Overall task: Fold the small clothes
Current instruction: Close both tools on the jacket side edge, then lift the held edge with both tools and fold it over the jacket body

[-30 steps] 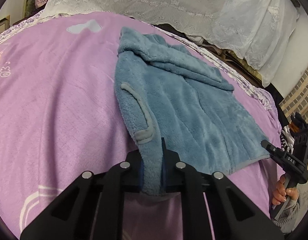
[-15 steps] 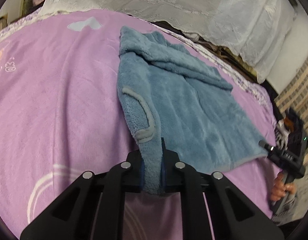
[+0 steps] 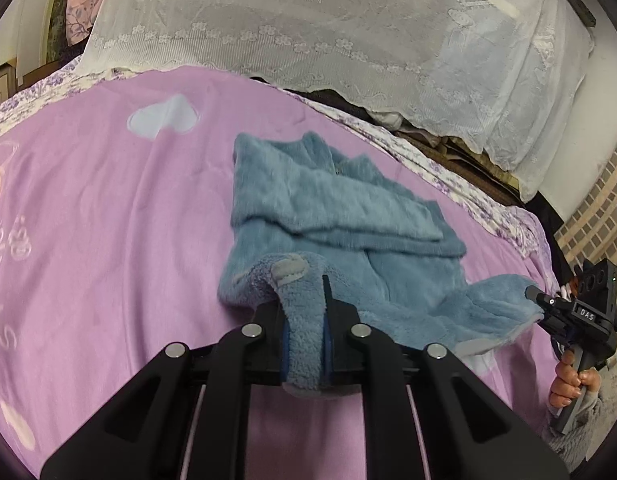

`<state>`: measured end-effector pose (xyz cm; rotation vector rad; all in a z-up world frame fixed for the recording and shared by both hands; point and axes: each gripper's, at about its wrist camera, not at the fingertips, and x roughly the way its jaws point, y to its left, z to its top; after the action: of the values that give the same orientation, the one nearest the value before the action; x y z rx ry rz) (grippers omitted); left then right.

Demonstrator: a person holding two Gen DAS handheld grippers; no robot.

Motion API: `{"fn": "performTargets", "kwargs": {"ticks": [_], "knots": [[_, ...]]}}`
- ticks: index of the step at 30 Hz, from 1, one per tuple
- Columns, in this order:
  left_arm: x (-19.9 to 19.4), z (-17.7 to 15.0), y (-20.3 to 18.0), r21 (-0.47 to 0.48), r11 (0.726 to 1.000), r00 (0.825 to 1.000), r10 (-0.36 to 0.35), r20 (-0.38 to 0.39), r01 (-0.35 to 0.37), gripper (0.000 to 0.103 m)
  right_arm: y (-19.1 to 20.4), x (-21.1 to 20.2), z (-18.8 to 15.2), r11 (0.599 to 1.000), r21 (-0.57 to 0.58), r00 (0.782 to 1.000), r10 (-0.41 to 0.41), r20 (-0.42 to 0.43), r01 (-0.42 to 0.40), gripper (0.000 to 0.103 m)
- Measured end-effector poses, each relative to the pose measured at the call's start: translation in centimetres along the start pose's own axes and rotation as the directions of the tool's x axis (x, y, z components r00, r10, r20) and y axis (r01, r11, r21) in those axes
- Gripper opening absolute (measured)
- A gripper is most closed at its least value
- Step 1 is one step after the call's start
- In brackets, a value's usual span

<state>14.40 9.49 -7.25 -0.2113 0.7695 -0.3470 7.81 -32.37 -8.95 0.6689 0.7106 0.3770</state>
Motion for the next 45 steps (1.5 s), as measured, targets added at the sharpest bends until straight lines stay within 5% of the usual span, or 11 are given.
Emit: {"fn": "performTargets", "kwargs": {"ticks": [32,45], "knots": [[11.7,13.4,1.3,-0.036,0.995,0.996,0.09,-0.008,-0.09,0.011,-1.3,11.1,13.6,0.996,0.051,0.996,-0.074,0.042,0.072,0.013],[17.7,13.7,3.3,-0.056,0.991,0.99,0.117,-0.077,-0.122,0.015,-5.4,15.9,14.5,0.986,0.128,0.994,-0.105,0.001,0.104,0.014]]}}
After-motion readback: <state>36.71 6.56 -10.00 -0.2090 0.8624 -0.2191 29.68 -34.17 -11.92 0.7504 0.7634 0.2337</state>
